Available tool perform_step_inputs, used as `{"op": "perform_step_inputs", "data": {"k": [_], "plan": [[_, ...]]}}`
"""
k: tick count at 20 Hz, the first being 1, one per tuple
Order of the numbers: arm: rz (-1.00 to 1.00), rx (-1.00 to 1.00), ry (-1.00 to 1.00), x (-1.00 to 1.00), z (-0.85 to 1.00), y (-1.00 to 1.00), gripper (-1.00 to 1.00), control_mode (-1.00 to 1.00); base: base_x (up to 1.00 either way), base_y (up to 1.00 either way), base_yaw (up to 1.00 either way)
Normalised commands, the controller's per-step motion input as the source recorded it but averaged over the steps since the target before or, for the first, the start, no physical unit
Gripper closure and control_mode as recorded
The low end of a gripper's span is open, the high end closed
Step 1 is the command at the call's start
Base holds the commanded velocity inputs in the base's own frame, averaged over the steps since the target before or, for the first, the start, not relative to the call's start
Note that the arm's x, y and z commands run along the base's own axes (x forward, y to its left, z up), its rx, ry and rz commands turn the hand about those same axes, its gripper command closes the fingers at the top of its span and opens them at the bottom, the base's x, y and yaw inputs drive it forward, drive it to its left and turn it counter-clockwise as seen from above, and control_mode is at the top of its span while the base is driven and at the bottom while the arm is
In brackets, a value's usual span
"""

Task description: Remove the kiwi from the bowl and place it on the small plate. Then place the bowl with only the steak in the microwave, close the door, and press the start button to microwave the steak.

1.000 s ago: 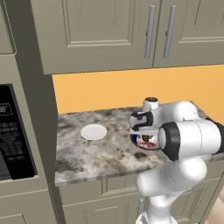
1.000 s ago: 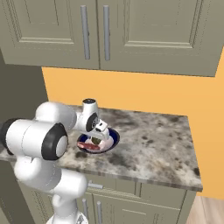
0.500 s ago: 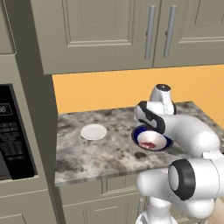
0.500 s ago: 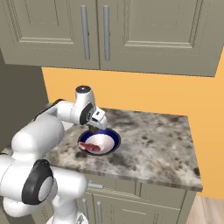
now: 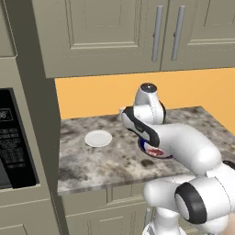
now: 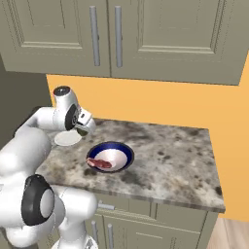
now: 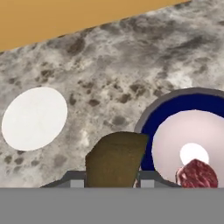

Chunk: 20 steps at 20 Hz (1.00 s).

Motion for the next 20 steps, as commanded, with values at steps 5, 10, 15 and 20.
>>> {"op": "perform_step_inputs", "data": {"k": [5,10,15,20], "plan": [[0.05,-0.05,0.25,0.57,-0.23,1.00,1.00,-1.00,0.00,0.00,0.00],[0.03,-0.01,0.29,0.74,-0.40,1.00,1.00,-1.00,0.00,0.00,0.00],[0.00,0.02,0.12,0.47,-0.83,0.53,1.00,-1.00,0.00,0.00,0.00],[-0.07,0.07,0.00,0.43,-0.61,0.08,1.00,-1.00,0.00,0.00,0.00]]}}
